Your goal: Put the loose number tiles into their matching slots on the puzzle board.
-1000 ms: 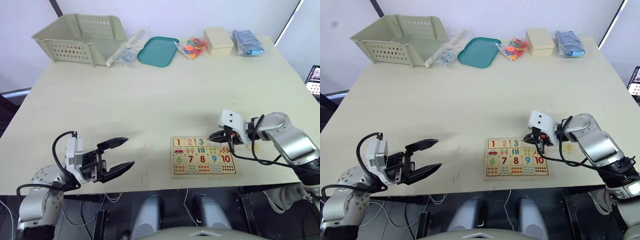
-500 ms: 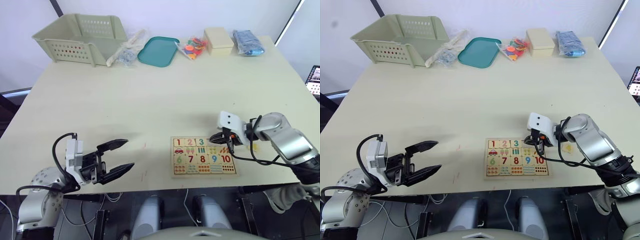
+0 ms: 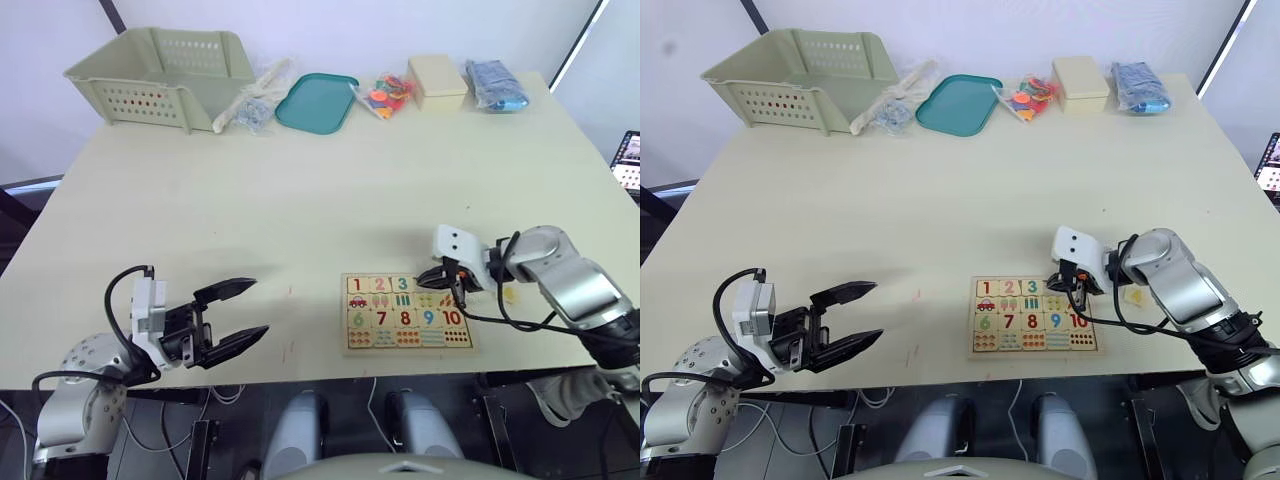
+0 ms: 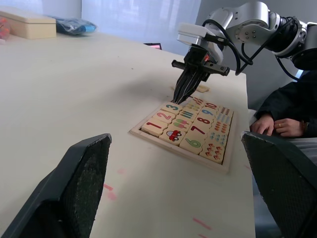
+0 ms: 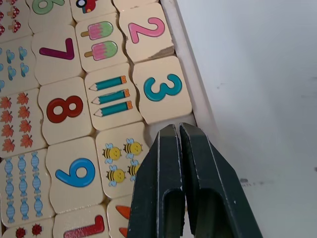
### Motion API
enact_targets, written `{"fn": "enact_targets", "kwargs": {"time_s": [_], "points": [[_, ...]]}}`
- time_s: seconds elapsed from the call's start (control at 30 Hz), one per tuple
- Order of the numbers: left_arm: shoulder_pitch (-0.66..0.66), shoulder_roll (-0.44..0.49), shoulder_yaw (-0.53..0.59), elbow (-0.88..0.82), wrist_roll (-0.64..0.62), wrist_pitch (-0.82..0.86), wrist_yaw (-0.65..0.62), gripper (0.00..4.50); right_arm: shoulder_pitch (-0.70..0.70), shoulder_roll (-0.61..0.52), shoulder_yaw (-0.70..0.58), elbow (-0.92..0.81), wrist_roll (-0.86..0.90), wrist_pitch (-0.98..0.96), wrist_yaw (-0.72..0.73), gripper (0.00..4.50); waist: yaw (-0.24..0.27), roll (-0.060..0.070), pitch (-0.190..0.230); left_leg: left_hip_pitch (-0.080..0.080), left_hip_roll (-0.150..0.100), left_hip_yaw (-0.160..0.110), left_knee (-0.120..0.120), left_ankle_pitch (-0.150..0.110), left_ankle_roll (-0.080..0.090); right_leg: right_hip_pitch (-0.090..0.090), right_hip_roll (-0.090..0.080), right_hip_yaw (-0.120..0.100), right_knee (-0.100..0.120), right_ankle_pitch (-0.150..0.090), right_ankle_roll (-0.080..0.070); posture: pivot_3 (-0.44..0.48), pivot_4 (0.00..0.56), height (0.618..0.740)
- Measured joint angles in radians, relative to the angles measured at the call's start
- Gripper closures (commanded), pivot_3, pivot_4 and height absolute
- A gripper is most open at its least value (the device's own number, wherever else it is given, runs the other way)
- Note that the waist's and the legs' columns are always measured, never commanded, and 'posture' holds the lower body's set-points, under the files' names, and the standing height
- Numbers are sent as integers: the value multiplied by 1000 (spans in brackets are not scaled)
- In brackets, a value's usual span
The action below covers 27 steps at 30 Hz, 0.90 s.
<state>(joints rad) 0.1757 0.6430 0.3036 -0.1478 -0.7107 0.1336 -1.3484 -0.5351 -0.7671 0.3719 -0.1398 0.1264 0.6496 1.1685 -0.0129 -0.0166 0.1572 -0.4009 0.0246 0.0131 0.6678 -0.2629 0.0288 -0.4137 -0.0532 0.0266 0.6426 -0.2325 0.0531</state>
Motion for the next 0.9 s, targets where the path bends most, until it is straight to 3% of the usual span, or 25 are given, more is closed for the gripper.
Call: {"fn": "enact_targets", "kwargs": {"time_s": [0.9], "points": [[-1, 0, 0, 0, 0, 0, 1, 0, 19, 1, -6, -21, 12, 4, -2, 4393, 1, 0, 0, 0, 0, 0, 0, 0, 0, 0, 0, 0, 0, 0, 0, 0, 150, 740]]}}
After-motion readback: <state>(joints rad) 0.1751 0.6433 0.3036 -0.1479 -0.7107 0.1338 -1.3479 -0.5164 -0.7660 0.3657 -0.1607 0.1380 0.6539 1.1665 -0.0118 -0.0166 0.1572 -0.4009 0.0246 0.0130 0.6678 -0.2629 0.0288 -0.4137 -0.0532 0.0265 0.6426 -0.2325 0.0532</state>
